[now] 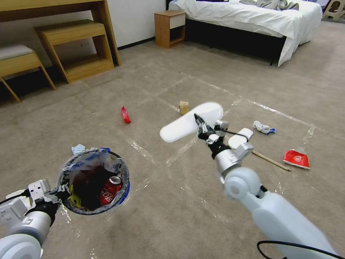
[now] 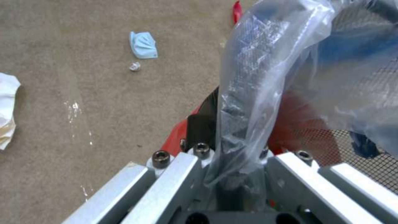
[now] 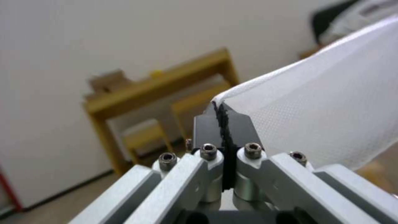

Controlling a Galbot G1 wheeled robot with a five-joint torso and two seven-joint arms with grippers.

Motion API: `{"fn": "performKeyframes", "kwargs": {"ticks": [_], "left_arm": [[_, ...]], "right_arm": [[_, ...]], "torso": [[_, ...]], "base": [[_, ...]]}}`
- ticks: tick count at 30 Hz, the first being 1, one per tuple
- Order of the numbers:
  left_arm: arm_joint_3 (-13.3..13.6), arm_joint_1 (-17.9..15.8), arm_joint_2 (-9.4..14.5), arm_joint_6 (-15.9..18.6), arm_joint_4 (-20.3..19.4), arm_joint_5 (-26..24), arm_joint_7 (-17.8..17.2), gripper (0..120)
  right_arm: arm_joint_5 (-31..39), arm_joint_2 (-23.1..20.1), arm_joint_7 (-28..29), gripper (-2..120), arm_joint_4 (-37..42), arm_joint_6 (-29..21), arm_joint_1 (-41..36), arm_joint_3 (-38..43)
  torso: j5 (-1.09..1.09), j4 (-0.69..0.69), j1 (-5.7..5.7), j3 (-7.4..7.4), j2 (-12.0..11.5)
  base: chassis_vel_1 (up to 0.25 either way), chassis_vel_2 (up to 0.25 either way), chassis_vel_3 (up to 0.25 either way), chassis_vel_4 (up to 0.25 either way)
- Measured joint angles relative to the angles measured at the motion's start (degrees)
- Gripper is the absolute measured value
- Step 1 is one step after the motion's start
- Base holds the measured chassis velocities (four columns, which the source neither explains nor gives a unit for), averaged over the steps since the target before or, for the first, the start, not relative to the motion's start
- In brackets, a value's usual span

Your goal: Pick up the trash bin and place the garbage on the floor into it.

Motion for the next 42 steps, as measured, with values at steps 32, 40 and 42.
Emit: {"fn": "performKeyframes", "kwargs": {"ticks": [32,40,42], "left_arm": [[0.0,-0.4,0.1,2.1,0.4,-2.0,-0.6,1],[-0.4,0.0,0.0,2.1,0.0,-2.0,-0.5,1],[-0.4,0.0,0.0,2.1,0.0,-2.0,-0.5,1]], "right_arm": [[-5.0,0.7,-7.2,0,1.4,1.7,38.5,-40.9],[-9.3,1.7,-6.8,0,-0.8,1.1,38.5,-42.4],[-10.0,1.8,-6.7,0,-1.1,1.0,38.5,-42.6]], "torso": [[-0.01,0.0,0.0,0.0,0.0],[-0.01,-0.01,0.0,0.0,0.0],[-0.02,-0.01,0.0,0.0,0.0]], "base": [[0.0,0.0,0.0,0.0],[0.0,0.0,0.0,0.0],[0.0,0.0,0.0,0.0]]}}
